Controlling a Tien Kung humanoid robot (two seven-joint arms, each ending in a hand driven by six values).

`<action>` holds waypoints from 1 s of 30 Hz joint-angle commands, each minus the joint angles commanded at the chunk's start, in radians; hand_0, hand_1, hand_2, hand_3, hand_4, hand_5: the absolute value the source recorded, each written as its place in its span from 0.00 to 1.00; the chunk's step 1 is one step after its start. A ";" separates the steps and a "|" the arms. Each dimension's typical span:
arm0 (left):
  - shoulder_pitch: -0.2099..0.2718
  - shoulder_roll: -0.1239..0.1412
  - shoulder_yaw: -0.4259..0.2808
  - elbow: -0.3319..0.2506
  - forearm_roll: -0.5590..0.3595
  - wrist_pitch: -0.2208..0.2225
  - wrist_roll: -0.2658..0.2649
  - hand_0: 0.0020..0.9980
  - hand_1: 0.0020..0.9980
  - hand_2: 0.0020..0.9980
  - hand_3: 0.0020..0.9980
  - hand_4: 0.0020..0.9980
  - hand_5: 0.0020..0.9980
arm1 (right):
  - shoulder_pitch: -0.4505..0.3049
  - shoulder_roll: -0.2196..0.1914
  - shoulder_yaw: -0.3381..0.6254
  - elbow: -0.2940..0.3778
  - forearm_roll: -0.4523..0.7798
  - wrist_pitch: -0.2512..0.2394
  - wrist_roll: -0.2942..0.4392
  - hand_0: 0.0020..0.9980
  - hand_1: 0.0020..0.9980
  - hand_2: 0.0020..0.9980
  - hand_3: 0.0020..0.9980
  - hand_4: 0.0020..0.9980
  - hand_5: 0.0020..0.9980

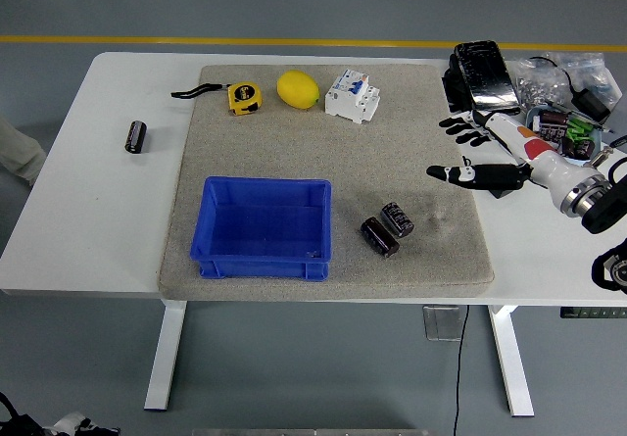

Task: Pick up the battery,place it into the box

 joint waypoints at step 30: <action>0.008 0.003 -0.001 -0.002 -0.014 -0.010 0.005 0.74 0.71 0.75 0.62 0.64 0.53 | 0.340 0.206 -0.465 -0.289 -0.664 0.089 0.199 0.72 0.72 0.76 0.82 1.00 0.20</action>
